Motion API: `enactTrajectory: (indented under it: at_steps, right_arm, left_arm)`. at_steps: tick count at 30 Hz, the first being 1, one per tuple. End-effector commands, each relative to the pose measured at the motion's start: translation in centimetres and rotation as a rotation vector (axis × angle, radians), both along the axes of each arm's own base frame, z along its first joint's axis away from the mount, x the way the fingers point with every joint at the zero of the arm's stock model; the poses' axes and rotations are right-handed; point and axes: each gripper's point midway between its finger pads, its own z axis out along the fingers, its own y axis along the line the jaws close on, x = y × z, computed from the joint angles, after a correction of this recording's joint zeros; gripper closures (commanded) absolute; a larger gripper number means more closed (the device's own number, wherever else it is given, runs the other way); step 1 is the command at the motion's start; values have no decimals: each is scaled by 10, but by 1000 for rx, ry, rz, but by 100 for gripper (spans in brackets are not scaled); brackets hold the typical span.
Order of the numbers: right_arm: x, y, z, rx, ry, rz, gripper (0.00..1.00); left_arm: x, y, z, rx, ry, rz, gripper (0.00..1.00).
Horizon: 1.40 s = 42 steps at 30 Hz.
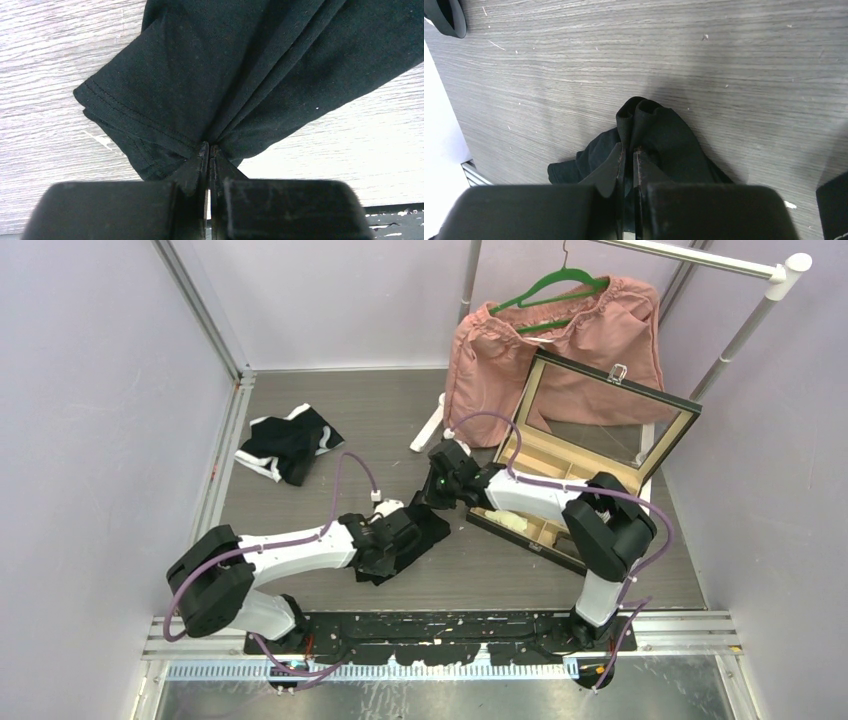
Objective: Roll the underwear
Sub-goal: Fold the underwear at the center of the board.
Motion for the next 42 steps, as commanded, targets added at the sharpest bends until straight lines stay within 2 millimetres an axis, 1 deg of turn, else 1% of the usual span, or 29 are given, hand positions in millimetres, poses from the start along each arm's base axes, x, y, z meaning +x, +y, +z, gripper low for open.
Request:
enactTrajectory:
  at_steps: [1,4,5,6,8,9,11,13,15,17,20,22,26,33,37,42]
  right_arm:
    - [10,6,31,60,-98,-53,95]
    - [18,15,36,59,-124,-28,96]
    - [22,20,34,43,-136,1,96]
    - [27,28,42,56,-154,28,96]
    - [33,47,41,60,-170,125,97]
    - [38,61,52,86,-190,175,98]
    - [44,75,56,92,-199,234,99]
    - [49,82,64,96,-212,259,99]
    - [52,86,70,88,-215,277,99]
    - [51,88,75,80,-211,301,99]
    - [49,86,79,71,-205,311,99]
    - [48,80,81,59,-200,285,99]
    - [40,67,74,55,-168,227,99]
    - [30,47,65,74,-154,124,99]
    - [28,42,69,109,-170,80,97]
    - [38,35,73,164,-196,0,97]
  left_arm:
    - [0,-5,0,-11,20,3,99]
    - [1,-9,0,-19,25,2,99]
    - [0,-10,0,-24,26,3,99]
    - [1,-10,0,-29,26,4,99]
    - [1,-13,2,-45,22,4,99]
    - [2,-15,4,-54,17,4,99]
    - [4,-17,10,-71,5,1,99]
    - [9,-19,20,-86,-18,2,99]
    - [14,-20,31,-100,-39,0,99]
    - [18,-19,41,-112,-57,4,99]
    - [22,-17,54,-134,-75,10,99]
    - [24,-14,62,-145,-87,13,99]
    - [25,-9,72,-172,-106,21,99]
    - [23,-5,69,-184,-97,23,99]
    - [22,-6,66,-188,-89,22,99]
    - [21,-7,66,-196,-85,19,99]
